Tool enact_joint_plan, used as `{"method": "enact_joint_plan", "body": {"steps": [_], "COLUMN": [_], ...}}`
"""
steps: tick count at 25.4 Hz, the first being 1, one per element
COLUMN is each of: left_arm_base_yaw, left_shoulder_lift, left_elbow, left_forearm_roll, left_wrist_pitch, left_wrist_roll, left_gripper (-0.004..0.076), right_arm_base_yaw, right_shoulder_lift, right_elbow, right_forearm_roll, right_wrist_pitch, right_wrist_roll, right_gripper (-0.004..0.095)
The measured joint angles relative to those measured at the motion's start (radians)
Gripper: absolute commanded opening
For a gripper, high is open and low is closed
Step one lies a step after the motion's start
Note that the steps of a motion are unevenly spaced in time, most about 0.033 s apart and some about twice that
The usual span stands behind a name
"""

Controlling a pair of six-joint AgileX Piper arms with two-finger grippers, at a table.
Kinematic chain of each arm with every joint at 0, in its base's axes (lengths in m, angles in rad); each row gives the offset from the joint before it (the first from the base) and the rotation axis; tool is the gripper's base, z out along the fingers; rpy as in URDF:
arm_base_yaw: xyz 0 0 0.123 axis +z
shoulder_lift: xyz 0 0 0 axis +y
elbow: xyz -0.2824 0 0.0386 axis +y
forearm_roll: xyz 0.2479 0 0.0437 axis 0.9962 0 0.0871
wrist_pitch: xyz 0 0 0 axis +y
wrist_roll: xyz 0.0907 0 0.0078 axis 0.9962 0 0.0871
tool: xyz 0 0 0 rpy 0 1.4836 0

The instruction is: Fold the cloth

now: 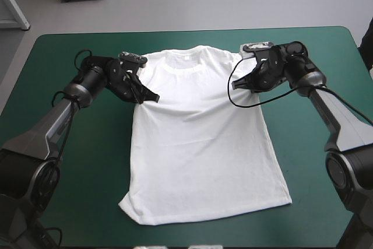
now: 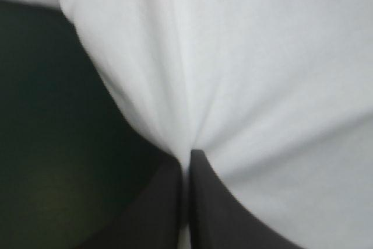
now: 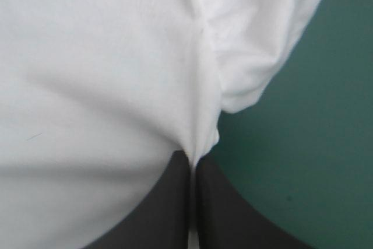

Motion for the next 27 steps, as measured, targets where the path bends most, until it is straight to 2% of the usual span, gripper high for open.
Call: {"method": "enact_joint_plan", "body": {"steps": [7, 12, 21, 27], "left_arm_base_yaw": [0.0, 0.0, 0.0, 0.0], "left_shoulder_lift": [-0.2, -0.296, -0.335, -0.281], "left_elbow": [-0.288, -0.356, -0.41, -0.545], "left_forearm_roll": [0.008, -0.035, -0.053, -0.053], "left_wrist_pitch": [0.169, 0.206, 0.198, 0.128], "left_wrist_roll": [0.002, 0.016, 0.026, 0.026], "left_gripper": [-0.001, -0.001, -0.001, -0.0009], "right_arm_base_yaw": [-0.018, -0.018, -0.018, -0.018], "right_shoulder_lift": [-0.244, -0.339, -0.373, -0.368], "right_elbow": [-0.092, -0.15, -0.275, -0.294], "right_forearm_roll": [-0.005, -0.004, 0.007, 0.003], "right_wrist_pitch": [0.065, 0.074, 0.069, -0.035], "right_wrist_roll": [0.007, 0.007, 0.007, 0.007], "right_gripper": [-0.0013, -0.0013, -0.0013, -0.0013]}}
